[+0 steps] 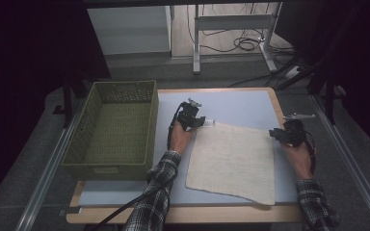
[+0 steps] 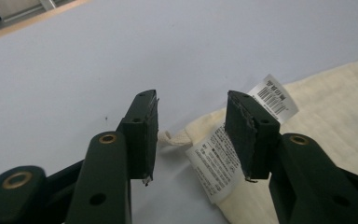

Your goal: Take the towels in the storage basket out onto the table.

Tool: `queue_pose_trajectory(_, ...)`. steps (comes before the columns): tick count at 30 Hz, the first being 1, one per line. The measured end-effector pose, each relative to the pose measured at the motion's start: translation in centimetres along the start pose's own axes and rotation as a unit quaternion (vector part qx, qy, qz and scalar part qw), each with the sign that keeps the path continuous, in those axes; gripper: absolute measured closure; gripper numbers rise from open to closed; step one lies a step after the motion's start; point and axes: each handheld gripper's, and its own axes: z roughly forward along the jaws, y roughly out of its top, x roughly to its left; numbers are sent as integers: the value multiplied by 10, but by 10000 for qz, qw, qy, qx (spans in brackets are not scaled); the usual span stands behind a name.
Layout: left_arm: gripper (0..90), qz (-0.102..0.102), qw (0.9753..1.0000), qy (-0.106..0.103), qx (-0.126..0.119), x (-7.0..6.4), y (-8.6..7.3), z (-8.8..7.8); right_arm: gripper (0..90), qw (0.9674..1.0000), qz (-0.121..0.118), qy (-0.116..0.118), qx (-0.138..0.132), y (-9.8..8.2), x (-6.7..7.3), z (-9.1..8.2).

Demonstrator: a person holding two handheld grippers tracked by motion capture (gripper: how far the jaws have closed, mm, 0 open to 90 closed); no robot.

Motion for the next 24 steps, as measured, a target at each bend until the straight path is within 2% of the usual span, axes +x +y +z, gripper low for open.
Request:
queue_pose_trajectory(1, 532, 0, 10000, 0, 0, 0, 0, 0, 689, 10000, 20, -16, 1, 1, -1, 3)
queue_pose_trajectory(3, 520, 97, 9998, 133, 138, -1, -3, 7, 678, 9999, -21, -103, 33, 2, -1, 7)
queue_pose_trajectory(6, 510, 135, 9995, 167, 222, -2, -5, 12, 672, 9998, -104, -169, 72, 3, 0, 12)
queue_pose_trajectory(8, 526, 34, 9997, 98, 215, -1, -6, 12, 679, 9993, -220, -217, 220, 3, 3, 16)
queue_pose_trajectory(9, 555, -79, 9997, -11, 230, 0, -6, 12, 707, 9988, -285, -250, 318, 2, 5, 18)
queue_pose_trajectory(10, 622, -133, 9996, -86, 239, 0, -6, 11, 775, 9991, -274, -196, 274, 1, 7, 18)
queue_pose_trajectory(11, 658, -135, 9995, -116, 264, -1, -6, 11, 812, 9993, -216, -140, 276, 1, 7, 18)
queue_pose_trajectory(12, 732, -136, 9994, -138, 297, -2, -6, 10, 858, 9994, -168, -92, 295, 1, 8, 18)
queue_pose_trajectory(13, 816, -140, 9991, -198, 338, -3, -5, 9, 870, 9993, -124, -42, 343, 2, 8, 18)
queue_pose_trajectory(14, 843, -95, 9992, -163, 351, -4, -5, 8, 878, 9992, -115, -60, 390, 3, 9, 17)
queue_pose_trajectory(15, 855, -17, 9995, -84, 309, -5, -4, 6, 881, 9989, -158, -98, 428, 4, 10, 17)
queue_pose_trajectory(16, 860, -10, 9998, -68, 182, -6, -3, 3, 882, 9987, -195, -158, 445, 6, 11, 17)
queue_pose_trajectory(18, 864, -53, 10000, -29, -52, -4, 4, -4, 883, 9990, -233, -231, 310, 12, 10, 13)
queue_pose_trajectory(19, 865, -53, 10000, -29, -52, -4, 4, -4, 883, 9990, -233, -231, 310, 12, 10, 13)
queue_pose_trajectory(20, 865, -58, 9995, 46, -306, -3, 9, -13, 883, 9993, -197, -240, 204, 16, 10, 10)
queue_pose_trajectory(22, 865, -87, 9992, 0, -388, -1, 15, -22, 883, 9997, -122, -189, -58, 26, 10, -1)
queue_pose_trajectory(23, 865, 107, 9992, 99, -363, -4, 17, -28, 883, 9997, -167, -152, -113, 30, 12, -7)
queue_pose_trajectory(24, 865, 193, 9991, 127, -362, -5, 17, -31, 883, 9995, -223, -163, -132, 31, 13, -9)
